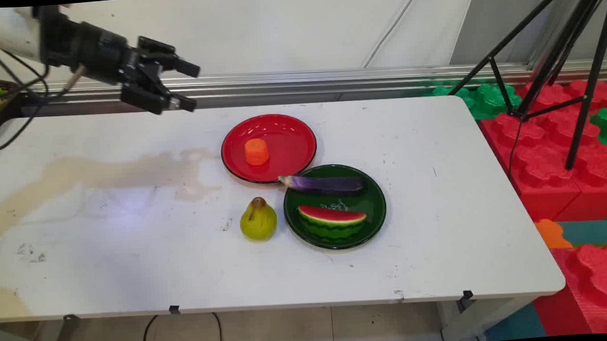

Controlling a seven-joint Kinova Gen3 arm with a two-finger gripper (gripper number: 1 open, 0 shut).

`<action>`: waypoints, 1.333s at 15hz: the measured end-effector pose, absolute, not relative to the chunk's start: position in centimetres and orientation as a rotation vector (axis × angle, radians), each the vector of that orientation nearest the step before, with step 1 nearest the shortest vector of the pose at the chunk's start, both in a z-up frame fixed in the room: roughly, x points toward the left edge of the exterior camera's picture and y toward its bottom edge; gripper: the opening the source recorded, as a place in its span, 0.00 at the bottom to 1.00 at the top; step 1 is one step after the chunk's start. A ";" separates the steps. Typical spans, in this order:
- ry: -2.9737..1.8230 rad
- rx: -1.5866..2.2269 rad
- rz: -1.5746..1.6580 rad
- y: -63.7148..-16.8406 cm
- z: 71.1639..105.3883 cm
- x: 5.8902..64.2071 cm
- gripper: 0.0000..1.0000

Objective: Pick up the eggplant from the green plate

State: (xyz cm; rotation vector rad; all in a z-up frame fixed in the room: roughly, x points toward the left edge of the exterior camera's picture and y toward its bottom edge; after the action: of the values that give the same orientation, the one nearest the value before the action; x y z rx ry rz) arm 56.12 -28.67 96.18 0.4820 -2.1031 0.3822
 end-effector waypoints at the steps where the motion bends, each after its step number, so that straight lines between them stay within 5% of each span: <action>1: -2.110 0.473 0.375 -28.9 96.0 55.5 1.00; 20: -2.371 0.371 0.239 -37.0 86.6 41.8 1.00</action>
State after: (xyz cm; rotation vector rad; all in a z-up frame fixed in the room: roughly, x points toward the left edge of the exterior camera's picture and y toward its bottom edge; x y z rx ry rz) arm 41.81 -37.02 86.56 0.3711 -2.3712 0.2394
